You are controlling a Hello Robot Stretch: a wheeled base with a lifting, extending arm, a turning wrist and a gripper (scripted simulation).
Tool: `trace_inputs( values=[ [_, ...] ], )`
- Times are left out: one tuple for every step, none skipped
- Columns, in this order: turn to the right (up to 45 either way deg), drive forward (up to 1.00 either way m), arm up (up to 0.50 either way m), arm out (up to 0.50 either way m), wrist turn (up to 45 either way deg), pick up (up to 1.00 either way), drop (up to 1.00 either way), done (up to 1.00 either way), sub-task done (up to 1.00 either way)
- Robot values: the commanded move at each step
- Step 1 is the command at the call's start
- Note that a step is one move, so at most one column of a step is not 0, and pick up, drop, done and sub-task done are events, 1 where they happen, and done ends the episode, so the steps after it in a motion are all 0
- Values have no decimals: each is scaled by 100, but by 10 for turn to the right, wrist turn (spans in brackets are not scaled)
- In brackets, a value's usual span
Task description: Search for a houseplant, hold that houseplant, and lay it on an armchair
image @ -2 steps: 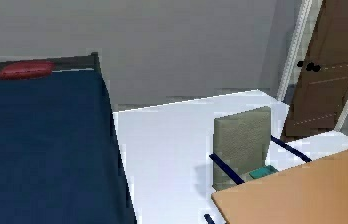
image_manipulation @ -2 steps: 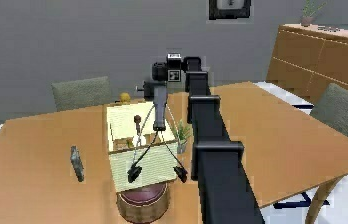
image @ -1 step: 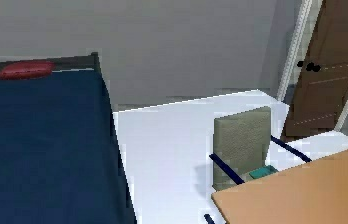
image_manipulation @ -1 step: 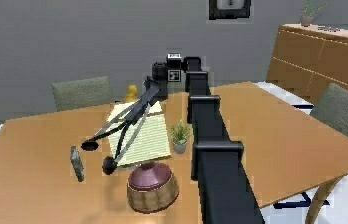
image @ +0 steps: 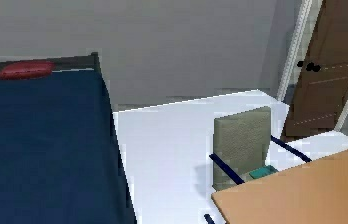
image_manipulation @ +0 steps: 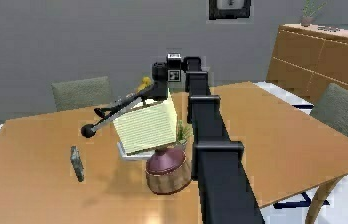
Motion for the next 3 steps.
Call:
trace_inputs(
  values=[
    [0,0,0,0,450,0,0,0,0],
    [0,0,0,0,450,0,0,0,0],
    [0,0,0,0,120,0,0,0,0]
  ],
)
